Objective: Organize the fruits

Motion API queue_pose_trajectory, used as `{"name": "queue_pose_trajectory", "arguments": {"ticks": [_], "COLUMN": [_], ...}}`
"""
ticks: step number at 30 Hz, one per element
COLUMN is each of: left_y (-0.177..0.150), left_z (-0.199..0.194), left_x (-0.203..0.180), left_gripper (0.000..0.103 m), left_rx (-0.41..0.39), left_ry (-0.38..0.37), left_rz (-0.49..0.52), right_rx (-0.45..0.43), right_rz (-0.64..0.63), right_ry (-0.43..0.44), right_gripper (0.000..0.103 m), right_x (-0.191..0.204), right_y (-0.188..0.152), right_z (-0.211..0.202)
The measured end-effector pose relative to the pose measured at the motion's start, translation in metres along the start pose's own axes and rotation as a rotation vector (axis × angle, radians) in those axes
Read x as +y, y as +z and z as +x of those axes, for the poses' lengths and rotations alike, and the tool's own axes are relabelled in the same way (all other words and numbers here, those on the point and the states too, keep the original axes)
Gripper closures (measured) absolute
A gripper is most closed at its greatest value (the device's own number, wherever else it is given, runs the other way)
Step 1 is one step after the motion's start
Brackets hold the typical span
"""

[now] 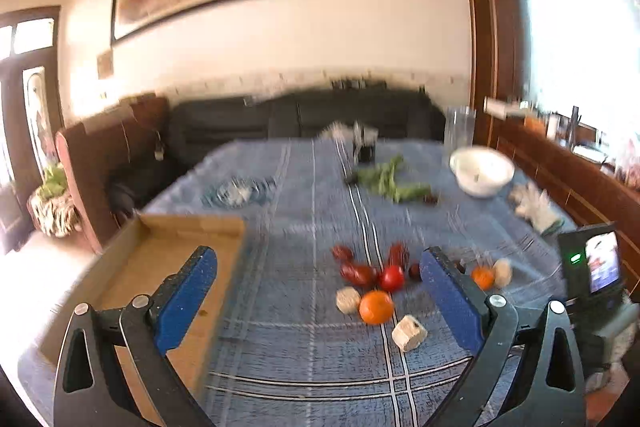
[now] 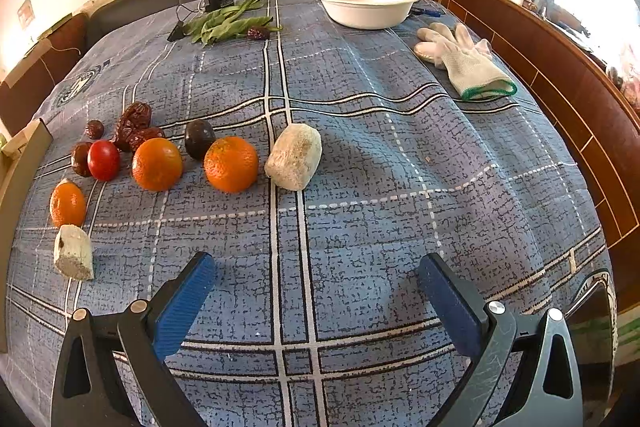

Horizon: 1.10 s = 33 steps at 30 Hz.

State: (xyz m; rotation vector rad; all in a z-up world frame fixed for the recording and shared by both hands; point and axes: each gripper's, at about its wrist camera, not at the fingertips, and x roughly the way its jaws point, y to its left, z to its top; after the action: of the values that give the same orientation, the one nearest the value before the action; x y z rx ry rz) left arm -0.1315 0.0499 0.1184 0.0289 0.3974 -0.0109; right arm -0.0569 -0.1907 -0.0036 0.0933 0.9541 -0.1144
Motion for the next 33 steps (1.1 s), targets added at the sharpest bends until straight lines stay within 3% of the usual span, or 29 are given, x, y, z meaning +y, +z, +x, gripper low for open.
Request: {"name": "queue_pose_trajectory", "arguments": {"ticks": [3, 9, 12, 17, 29, 33], "left_y": [0.008, 0.014, 0.015, 0.013, 0.002, -0.004], "left_z": [-0.025, -0.052, -0.057, -0.062, -0.049, -0.041], "left_x": [0.007, 0.026, 0.032, 0.034, 0.039, 0.046], "left_gripper": [0.0, 0.0, 0.0, 0.0, 0.0, 0.0], "left_rx": [-0.058, -0.096, -0.08, -0.046, 0.025, 0.049], "left_ry": [0.013, 0.024, -0.003, -0.04, -0.044, -0.061], "left_rz": [-0.013, -0.063, -0.086, -0.094, -0.114, -0.134], "right_rx": [-0.065, -0.257, -0.348, -0.441, -0.43, -0.406], "right_rz": [-0.009, 0.043, 0.061, 0.029, 0.067, 0.064], "right_ry": [0.011, 0.078, 0.16, 0.117, 0.073, 0.112], "right_gripper": [0.013, 0.013, 0.013, 0.013, 0.012, 0.012], "right_x": [0.001, -0.001, -0.002, 0.015, 0.018, 0.017], "right_y": [-0.004, -0.012, -0.016, -0.024, -0.038, -0.042], "right_z": [-0.015, -0.08, -0.11, -0.14, -0.148, -0.14]}}
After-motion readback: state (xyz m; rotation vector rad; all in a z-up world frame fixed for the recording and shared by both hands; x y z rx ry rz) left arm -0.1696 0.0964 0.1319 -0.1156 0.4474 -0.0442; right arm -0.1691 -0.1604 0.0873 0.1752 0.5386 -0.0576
